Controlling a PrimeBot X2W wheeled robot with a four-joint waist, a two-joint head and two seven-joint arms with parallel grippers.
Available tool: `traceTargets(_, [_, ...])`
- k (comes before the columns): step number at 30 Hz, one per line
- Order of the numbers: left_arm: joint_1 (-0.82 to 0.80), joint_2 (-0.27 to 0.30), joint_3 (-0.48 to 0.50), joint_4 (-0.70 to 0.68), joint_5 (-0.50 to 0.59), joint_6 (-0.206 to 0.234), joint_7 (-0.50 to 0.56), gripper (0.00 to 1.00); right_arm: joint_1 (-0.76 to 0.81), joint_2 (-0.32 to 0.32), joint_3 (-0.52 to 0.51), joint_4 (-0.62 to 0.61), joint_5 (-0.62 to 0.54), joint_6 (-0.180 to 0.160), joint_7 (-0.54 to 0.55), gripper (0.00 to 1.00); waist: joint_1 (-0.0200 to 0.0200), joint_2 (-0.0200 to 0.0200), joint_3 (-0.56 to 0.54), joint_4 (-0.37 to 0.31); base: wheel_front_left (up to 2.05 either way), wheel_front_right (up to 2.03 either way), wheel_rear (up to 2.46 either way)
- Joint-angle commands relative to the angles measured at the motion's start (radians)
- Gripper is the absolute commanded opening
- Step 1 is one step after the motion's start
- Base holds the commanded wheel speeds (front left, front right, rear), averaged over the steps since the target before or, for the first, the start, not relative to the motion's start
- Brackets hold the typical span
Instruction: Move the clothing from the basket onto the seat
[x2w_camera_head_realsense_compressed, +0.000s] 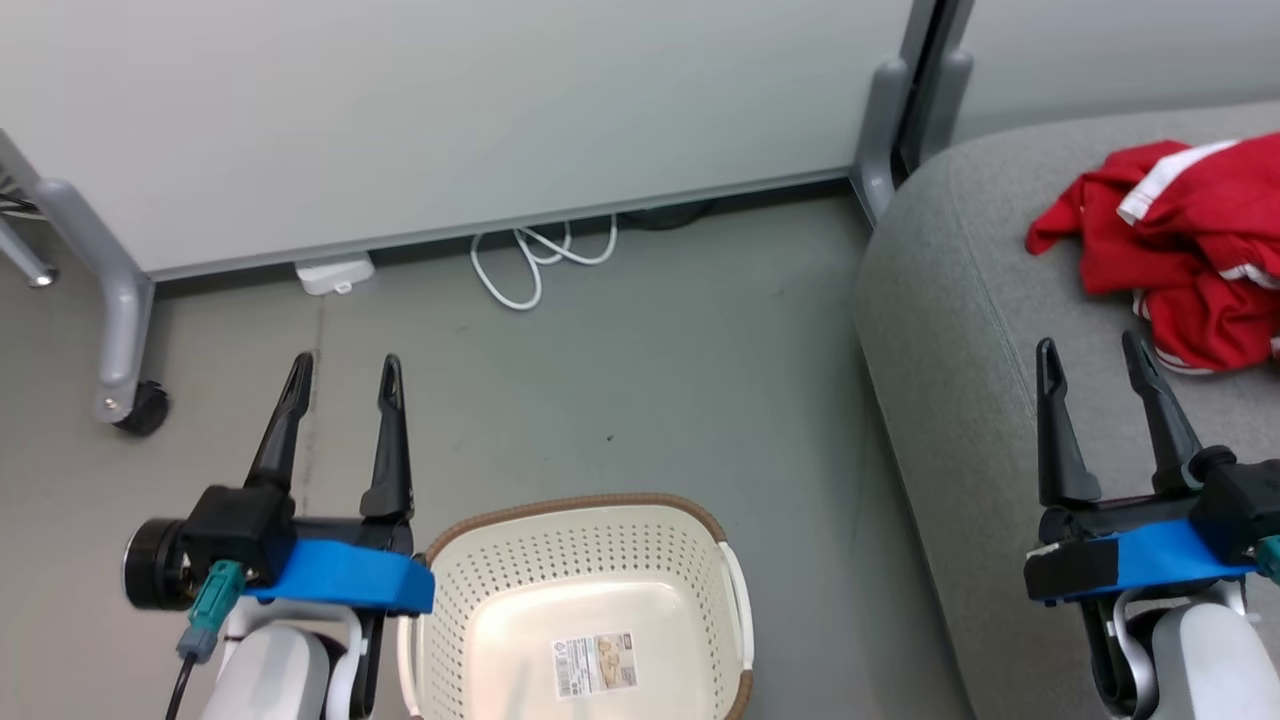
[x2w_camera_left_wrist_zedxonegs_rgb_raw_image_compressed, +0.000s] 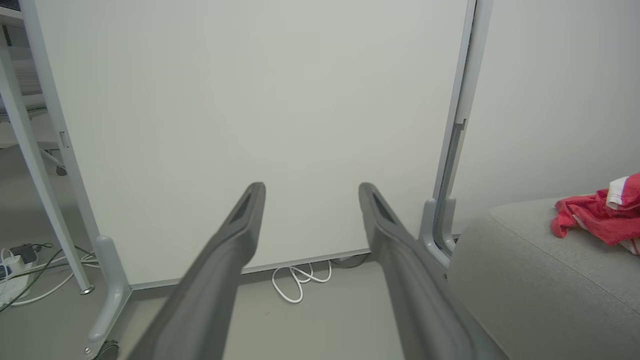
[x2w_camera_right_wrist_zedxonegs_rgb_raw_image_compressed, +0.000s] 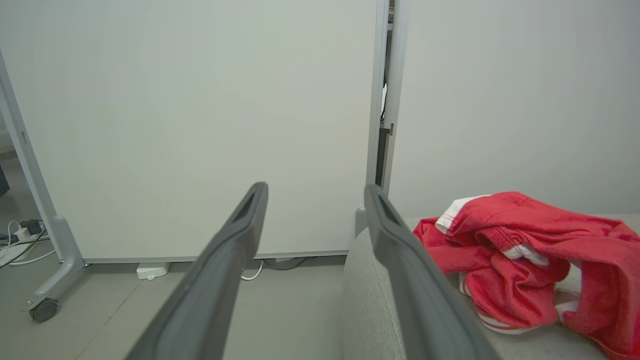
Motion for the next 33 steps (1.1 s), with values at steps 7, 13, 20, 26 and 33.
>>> traceTargets(7, [0.101, -0.032, 0.087, 0.009, 0.028, -0.034, -0.003, 1.00, 0.072, 0.016, 0.029, -0.004, 0.016, 0.000, 0.000, 1.00, 0.0003, 0.0000, -0.083, 0.067, 0.00, 0.00, 0.00])
traceTargets(13, [0.140, -0.056, 0.127, 0.023, 0.050, -0.063, -0.003, 1.00, 0.123, 0.023, 0.039, -0.012, 0.025, 0.000, 0.000, 1.00, 0.0003, 0.0000, -0.101, 0.090, 0.00, 0.00, 0.00])
traceTargets(20, [0.163, -0.081, 0.158, 0.039, 0.074, -0.086, -0.003, 1.00, 0.170, 0.025, 0.049, -0.003, 0.051, 0.000, 0.000, 1.00, 0.0003, 0.0000, -0.116, 0.100, 0.00, 0.00, 0.00])
traceTargets(26, [0.170, -0.095, 0.173, 0.046, 0.089, -0.096, -0.003, 1.00, 0.185, 0.025, 0.054, 0.006, 0.068, 0.000, 0.000, 1.00, 0.0003, 0.0000, -0.121, 0.104, 0.00, 0.00, 0.00])
traceTargets(33, [0.175, -0.109, 0.188, 0.060, 0.107, -0.110, -0.003, 1.00, 0.188, 0.025, 0.061, 0.018, 0.078, 0.000, 0.000, 1.00, 0.0003, 0.0000, -0.125, 0.104, 0.00, 0.00, 0.00])
